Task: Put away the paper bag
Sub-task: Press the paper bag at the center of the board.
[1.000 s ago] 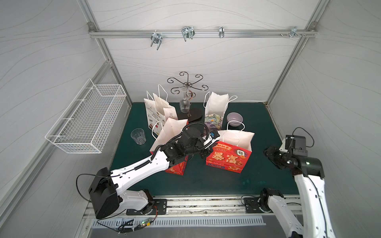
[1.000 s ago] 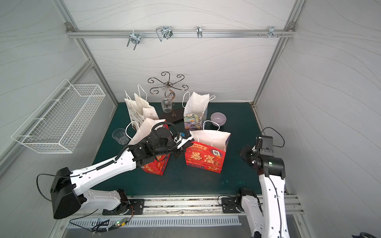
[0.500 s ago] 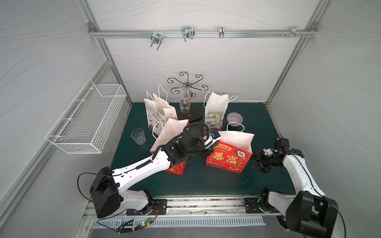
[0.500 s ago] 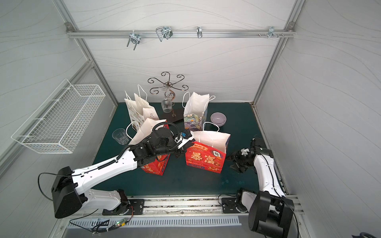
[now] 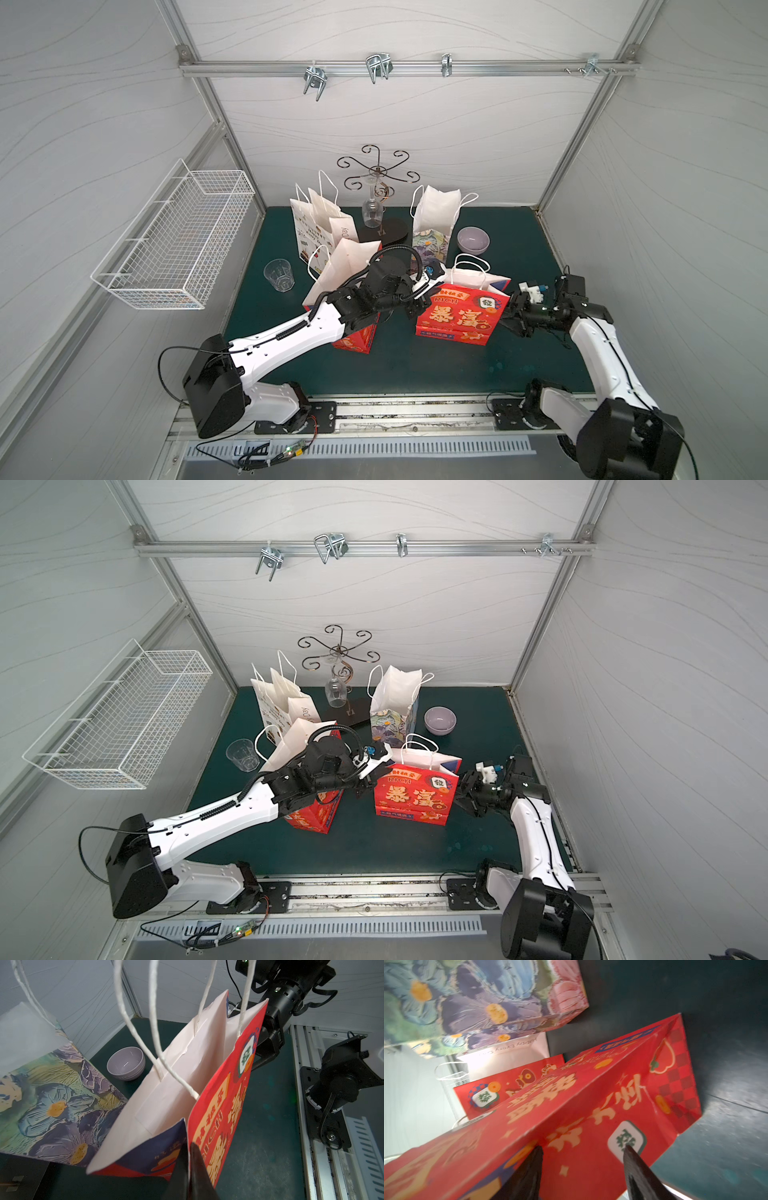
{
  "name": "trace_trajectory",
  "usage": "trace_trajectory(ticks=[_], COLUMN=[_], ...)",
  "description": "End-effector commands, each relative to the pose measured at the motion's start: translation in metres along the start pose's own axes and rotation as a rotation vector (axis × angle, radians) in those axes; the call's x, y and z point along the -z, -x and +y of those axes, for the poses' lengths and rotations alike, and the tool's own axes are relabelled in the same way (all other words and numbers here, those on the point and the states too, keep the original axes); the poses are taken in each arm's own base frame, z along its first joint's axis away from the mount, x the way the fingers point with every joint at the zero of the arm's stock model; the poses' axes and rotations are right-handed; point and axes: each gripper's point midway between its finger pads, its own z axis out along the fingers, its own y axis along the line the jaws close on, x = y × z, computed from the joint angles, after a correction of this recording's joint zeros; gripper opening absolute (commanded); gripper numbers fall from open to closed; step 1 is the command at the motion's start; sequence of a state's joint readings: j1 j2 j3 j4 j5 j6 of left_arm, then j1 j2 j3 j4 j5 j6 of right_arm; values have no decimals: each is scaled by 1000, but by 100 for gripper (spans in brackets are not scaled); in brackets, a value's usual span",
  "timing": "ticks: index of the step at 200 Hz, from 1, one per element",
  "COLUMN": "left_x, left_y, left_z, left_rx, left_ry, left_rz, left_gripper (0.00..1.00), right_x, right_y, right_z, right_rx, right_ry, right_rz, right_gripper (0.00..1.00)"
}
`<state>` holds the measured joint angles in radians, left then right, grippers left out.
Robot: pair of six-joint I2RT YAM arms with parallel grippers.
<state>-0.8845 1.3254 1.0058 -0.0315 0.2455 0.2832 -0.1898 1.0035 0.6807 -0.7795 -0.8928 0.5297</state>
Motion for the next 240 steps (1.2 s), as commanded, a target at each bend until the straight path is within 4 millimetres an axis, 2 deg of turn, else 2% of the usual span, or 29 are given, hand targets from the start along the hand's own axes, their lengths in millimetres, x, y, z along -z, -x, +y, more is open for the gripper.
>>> trace_trajectory(ticks=[1, 27, 40, 60, 73, 90, 99, 122, 151, 169, 181, 197, 215, 240], left_x=[1, 4, 5, 5, 6, 6, 6, 6, 6, 5, 6, 8, 9, 9], left_y=[20, 17, 16, 14, 15, 15, 14, 12, 12, 11, 11, 11, 9, 10], left_z=[6, 10, 11, 11, 11, 10, 10, 10, 10, 10, 9, 7, 7, 6], left_rx=[-3, 1, 9, 16, 21, 24, 23, 24, 22, 19, 10, -4, -7, -1], left_ry=[15, 45, 52, 53, 52, 49, 50, 52, 52, 47, 44, 38, 37, 34], left_rz=[-52, -41, -38, -33, -35, -34, -32, -27, -22, -16, -18, -18, -12, -15], left_gripper=[0, 0, 0, 0, 0, 0, 0, 0, 0, 0, 0, 0, 0, 0], right_x=[12, 47, 68, 91, 97, 103, 104, 100, 104, 107, 101, 92, 87, 68], right_y=[2, 21, 30, 39, 32, 10, 0, -28, -39, -45, -50, -44, -23, -11], right_z=[19, 18, 27, 52, 72, 87, 87, 82, 55, 49, 46, 48, 69, 86], right_rx=[92, 240, 328, 507, 731, 1059, 1198, 1441, 1538, 1576, 1597, 1615, 1630, 1628], right_ry=[26, -195, -265, -291, -265, -273, -329, -368, -511, -547, -514, -474, -425, -224], right_rz=[-51, -266, -374, -505, -531, -529, -498, -381, -283, -262, -230, -241, -364, -378], right_gripper=[65, 73, 76, 78, 80, 84, 91, 99, 99, 99, 99, 99, 99, 99])
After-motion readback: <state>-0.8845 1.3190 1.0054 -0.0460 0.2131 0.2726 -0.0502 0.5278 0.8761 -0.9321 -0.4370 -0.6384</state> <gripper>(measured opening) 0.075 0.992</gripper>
